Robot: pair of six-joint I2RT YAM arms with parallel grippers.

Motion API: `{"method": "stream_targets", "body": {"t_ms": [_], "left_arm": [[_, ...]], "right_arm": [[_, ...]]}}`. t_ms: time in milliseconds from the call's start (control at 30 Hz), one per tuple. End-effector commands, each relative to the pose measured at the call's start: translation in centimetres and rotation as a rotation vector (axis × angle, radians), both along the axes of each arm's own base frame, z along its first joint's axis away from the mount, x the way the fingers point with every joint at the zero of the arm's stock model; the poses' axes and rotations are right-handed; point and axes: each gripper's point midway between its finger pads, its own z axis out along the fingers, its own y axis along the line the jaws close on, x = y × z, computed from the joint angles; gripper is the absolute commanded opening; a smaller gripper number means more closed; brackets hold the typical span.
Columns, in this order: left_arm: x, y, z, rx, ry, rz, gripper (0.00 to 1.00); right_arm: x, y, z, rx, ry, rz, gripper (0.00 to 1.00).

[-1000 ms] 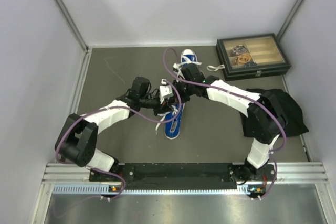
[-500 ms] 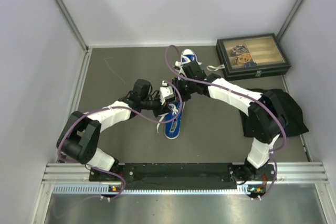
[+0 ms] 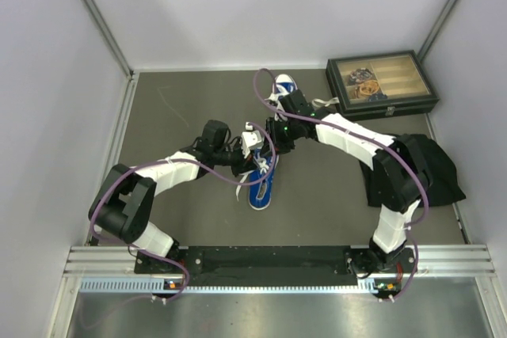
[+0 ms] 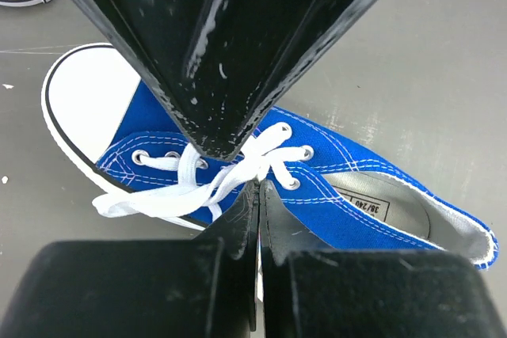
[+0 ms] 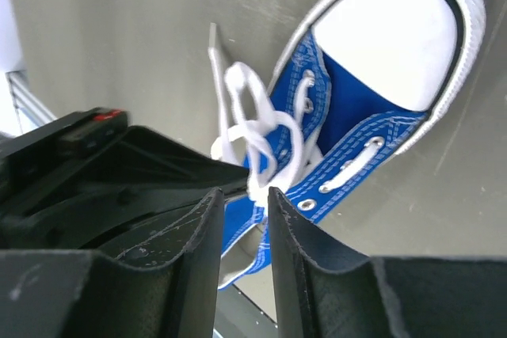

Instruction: Tie the shoes

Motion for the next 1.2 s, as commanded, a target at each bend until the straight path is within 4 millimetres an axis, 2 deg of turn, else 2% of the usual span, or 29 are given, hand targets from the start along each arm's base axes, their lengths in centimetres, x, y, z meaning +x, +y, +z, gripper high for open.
{"method": "stream_targets", "body": {"t_ms": [0, 300, 567, 700, 900, 1000, 1033, 1133, 1167], "left_arm": [[0.8, -0.6, 1.6, -0.042, -0.068, -0.023, 0.0], [0.5, -0.6, 1.8, -0.046, -0.074, -0.033, 0.0], [0.7, -0.7, 1.9, -0.05, -0.079, -0.032, 0.0], [0.7, -0.8, 1.8, -0.048, -0.076, -0.032, 0.0], [0.7, -0.8, 1.8, -0.049, -0.073, -0.03, 0.0], [0.7, -0.7, 1.7, -0.049, -0.071, -0.027, 0.0], [0.7, -0.7, 1.7, -0.048, -0.071, -0.028, 0.0], [0.9, -0.4, 2.0, -0.045, -0.067, -0.009, 0.0], [1.1, -0.4, 2.4, -0.043, -0.07, -0.004, 0.0]], "right_arm": [[1.5, 0.2, 0.4, -0.019, -0.022, -0.014, 0.29], [1.3, 0.1, -1.6, -0.104, 0.021, -0.01, 0.29], [0.8, 0.4, -2.3, -0.163, 0.035, 0.021, 0.32], [0.0, 1.1, -2.8, -0.158, 0.058, 0.057, 0.3], [0.0, 1.0, -3.2, -0.164, 0.074, 0.061, 0.29], [0.1, 1.3, -2.7, -0.148, 0.058, 0.062, 0.18], [0.1, 1.3, -2.5, -0.145, 0.053, 0.062, 0.1], [0.3, 1.7, -1.0, -0.096, 0.013, 0.057, 0.0], [0.3, 1.6, -0.3, -0.082, -0.003, 0.056, 0.0]]}}
